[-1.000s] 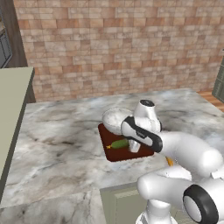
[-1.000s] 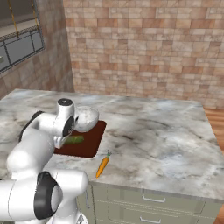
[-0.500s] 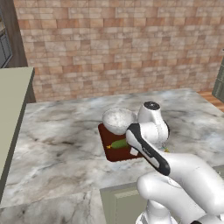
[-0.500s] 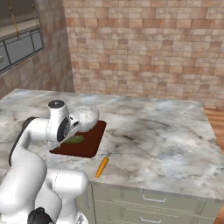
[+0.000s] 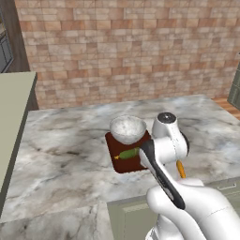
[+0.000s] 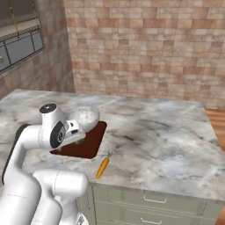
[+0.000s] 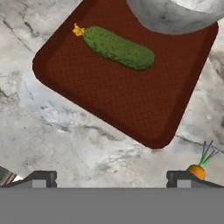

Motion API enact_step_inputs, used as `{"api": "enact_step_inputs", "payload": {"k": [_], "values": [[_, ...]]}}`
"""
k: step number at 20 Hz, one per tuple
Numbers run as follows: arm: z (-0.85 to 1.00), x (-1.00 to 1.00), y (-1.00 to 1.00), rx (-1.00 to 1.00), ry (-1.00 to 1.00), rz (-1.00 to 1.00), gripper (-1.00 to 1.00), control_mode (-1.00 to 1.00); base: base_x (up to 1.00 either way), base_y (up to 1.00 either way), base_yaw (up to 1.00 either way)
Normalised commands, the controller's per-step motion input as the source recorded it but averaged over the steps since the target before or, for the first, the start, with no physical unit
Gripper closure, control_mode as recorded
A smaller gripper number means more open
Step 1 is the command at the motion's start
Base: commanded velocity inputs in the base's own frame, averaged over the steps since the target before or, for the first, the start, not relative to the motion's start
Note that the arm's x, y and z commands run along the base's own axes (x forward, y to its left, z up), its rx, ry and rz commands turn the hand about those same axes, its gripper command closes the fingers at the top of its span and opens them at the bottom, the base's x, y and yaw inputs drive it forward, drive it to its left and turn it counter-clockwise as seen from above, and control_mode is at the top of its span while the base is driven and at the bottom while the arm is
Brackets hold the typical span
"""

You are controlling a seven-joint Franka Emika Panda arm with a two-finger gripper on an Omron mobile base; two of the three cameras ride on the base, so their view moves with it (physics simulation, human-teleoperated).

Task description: Place the two vegetables and bowl onto the tray for setting up a vegetable dip station.

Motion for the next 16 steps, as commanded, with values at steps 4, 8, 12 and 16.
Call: {"api": "enact_step_inputs", "payload": {"k": [4, 8, 12, 16], "values": [[0.16, -0.23, -0.32, 0.0, 0.01, -0.42, -1.0, -1.0, 0.0, 0.0, 0.0], [0.11, -0.21, -0.38, 0.0, 0.04, -0.39, -1.0, -1.0, 0.0, 0.0, 0.0], [0.07, -0.19, -0.42, 0.05, 0.08, -0.32, -1.0, -1.0, 0.0, 0.0, 0.0], [0.0, -0.07, -0.4, 0.01, 0.09, -0.26, -1.0, -1.0, 0.0, 0.0, 0.0]]}}
